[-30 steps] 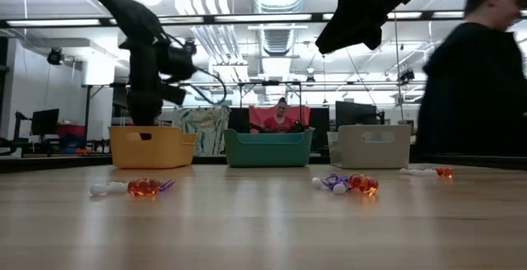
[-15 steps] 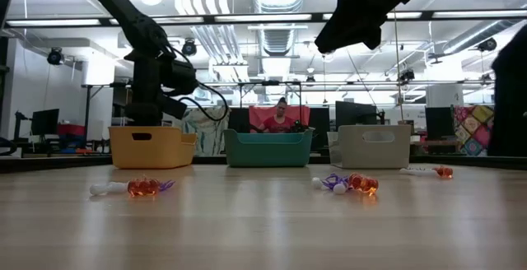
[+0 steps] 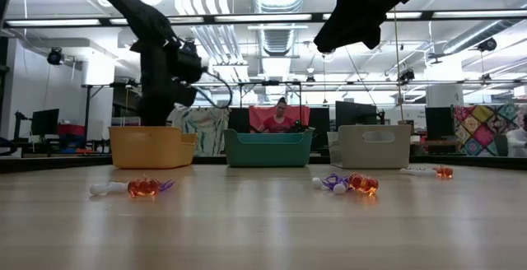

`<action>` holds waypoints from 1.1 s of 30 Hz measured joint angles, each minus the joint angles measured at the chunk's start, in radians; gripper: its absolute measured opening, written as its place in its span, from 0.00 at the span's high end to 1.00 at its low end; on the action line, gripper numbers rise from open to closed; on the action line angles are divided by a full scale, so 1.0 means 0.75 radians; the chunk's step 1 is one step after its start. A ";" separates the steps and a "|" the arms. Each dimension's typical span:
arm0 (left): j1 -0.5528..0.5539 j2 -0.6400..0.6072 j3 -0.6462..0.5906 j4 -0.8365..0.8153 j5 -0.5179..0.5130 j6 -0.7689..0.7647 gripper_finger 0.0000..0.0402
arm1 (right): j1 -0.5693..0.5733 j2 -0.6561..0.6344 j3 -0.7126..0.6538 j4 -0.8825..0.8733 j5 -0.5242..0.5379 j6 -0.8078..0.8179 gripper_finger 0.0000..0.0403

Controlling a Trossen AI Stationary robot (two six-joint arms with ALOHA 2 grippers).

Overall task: Sort Halloween decoration
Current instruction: Put the violet spider toy into the green bin

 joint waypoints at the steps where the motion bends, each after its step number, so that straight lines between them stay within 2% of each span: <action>1: -0.009 -0.007 0.008 0.002 0.066 -0.013 0.80 | 0.000 0.000 0.000 0.000 0.000 0.000 0.74; 3: -0.033 -0.025 0.024 0.008 0.177 -0.026 0.80 | 0.001 0.000 0.000 0.002 0.000 0.002 0.74; 6: -0.087 -0.058 0.049 0.011 0.207 -0.036 0.81 | 0.000 0.000 0.000 0.017 0.000 0.029 0.74; 13: -0.231 -0.192 0.086 0.069 0.177 -0.085 0.83 | 0.000 0.000 0.000 0.029 -0.001 0.098 0.74; 18: -0.323 -0.300 0.085 0.085 0.034 -0.161 0.83 | 0.001 0.000 0.000 0.028 -0.001 0.136 0.74; 21: -0.402 -0.376 0.066 0.120 0.013 -0.216 0.83 | 0.000 0.000 0.000 0.010 -0.005 0.162 0.74; 25: -0.541 -0.476 -0.008 0.277 -0.025 -0.267 0.83 | 0.000 0.000 0.000 -0.103 -0.044 0.287 0.74; 33: -0.819 -0.617 -0.270 0.832 -0.179 -0.339 0.83 | 0.000 0.006 0.000 -0.489 -0.110 0.610 0.74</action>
